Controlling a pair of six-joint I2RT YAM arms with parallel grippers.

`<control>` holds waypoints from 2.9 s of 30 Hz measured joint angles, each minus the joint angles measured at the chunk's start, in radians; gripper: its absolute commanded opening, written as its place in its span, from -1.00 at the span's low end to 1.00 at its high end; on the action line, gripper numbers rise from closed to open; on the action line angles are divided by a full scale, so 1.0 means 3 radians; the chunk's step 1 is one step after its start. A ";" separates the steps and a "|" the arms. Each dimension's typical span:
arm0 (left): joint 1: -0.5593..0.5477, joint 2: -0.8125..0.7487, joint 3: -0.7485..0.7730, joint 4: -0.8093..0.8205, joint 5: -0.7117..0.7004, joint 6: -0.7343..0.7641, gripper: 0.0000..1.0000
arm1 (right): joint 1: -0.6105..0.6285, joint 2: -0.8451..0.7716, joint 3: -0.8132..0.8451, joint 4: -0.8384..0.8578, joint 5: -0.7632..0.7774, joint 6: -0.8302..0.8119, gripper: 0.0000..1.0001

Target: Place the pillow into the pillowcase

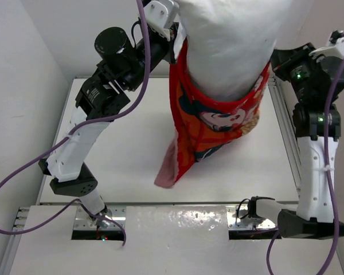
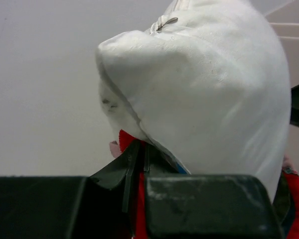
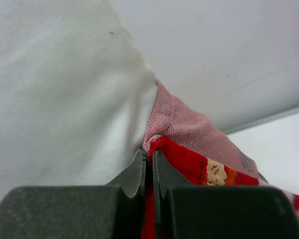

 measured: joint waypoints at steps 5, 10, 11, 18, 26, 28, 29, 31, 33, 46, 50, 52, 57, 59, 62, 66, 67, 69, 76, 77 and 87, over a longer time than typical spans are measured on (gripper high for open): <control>0.0160 -0.0161 -0.0320 0.0132 0.0000 -0.0097 -1.00 | 0.0000 -0.0056 0.0422 -0.0346 0.0080 -0.0263 -1.00; 0.0585 -0.0203 -0.0440 0.0111 -0.0055 -0.0113 -1.00 | 0.0000 0.0132 0.1071 -0.0908 0.0102 -0.0472 -1.00; 0.0669 -0.0189 -0.0406 0.0107 -0.0053 -0.0121 -1.00 | 0.0000 0.0163 0.1205 -0.0985 0.0102 -0.0514 -1.00; 0.0860 -0.0623 -0.0988 0.0183 0.0060 -0.0224 -1.00 | 0.0023 -0.0001 0.1184 -0.1086 -0.0061 -0.0544 -1.00; 0.1005 -0.0617 -0.0785 0.0053 0.0191 -0.0248 -1.00 | 0.0023 0.0033 0.1059 -0.0992 -0.0018 -0.0587 -1.00; 0.1059 -0.0745 -0.1058 0.0161 0.0167 -0.0202 -1.00 | 0.0023 -0.0104 0.0778 -0.0965 0.0025 -0.0604 -1.00; 0.1092 -0.0773 -0.1134 0.0155 0.0142 -0.0167 -1.00 | 0.0023 -0.0079 0.0796 -0.1061 0.0034 -0.0626 -1.00; 0.1190 -0.0618 -0.0899 0.0042 0.0141 -0.0081 -1.00 | 0.0033 0.0280 0.1517 -0.1550 0.0038 -0.0707 -1.00; 0.1280 -0.0268 -0.0295 0.0092 0.0181 0.0041 -1.00 | 0.0056 0.0758 0.2354 -0.1499 0.0080 -0.0811 -1.00; 0.1414 -0.0552 -0.0252 0.0139 0.0450 0.0081 -1.00 | 0.0066 0.0346 0.2243 -0.0932 0.0193 -0.0725 -1.00; 0.1493 -0.0716 -0.0561 0.0417 0.0460 0.0055 -1.00 | 0.0051 0.0019 0.1455 -0.0205 0.0286 -0.0645 -1.00; 0.1508 -0.1118 -0.1254 0.0437 0.0484 -0.0014 -1.00 | 0.0042 -0.0492 0.0586 -0.0074 0.0300 -0.0519 -1.00; 0.1504 -0.0790 -0.0666 -0.0095 0.0621 -0.0055 -1.00 | 0.0075 -0.0069 0.1380 -0.0886 0.0015 -0.0460 -1.00; 0.1548 -0.0341 -0.0003 0.0066 0.0613 0.0003 -1.00 | 0.0070 0.0484 0.2289 -0.0964 0.0033 -0.0500 -1.00; 0.1620 -0.0655 -0.0577 0.0292 0.0696 -0.0066 -1.00 | 0.0043 0.0310 0.1972 -0.0546 0.0161 -0.0518 -1.00; 0.1637 -0.1204 -0.1300 0.0237 0.0786 -0.0153 -1.00 | 0.0003 -0.0790 0.0292 -0.0226 0.0229 -0.0281 -1.00; 0.1647 -0.1083 -0.1010 0.0100 0.0818 -0.0178 -1.00 | -0.0001 -0.0754 0.0431 -0.0310 0.0184 -0.0270 -1.00; 0.1633 -0.0782 -0.0393 -0.0078 0.0937 -0.0195 -1.00 | 0.0015 -0.0404 0.1111 -0.0724 0.0017 -0.0304 -1.00; 0.1779 -0.1273 -0.1506 0.0309 0.0985 -0.0334 -1.00 | -0.0031 -0.0563 0.0519 -0.0089 0.0127 -0.0308 -1.00; 0.1795 -0.1245 -0.1453 0.0206 0.0950 -0.0340 -1.00 | -0.0037 -0.0716 0.0290 -0.0252 0.0155 -0.0295 -1.00; 0.2055 -0.1024 -0.1183 0.0179 0.1204 -0.0488 -1.00 | -0.0058 -0.0465 0.0565 -0.0212 0.0145 -0.0427 -1.00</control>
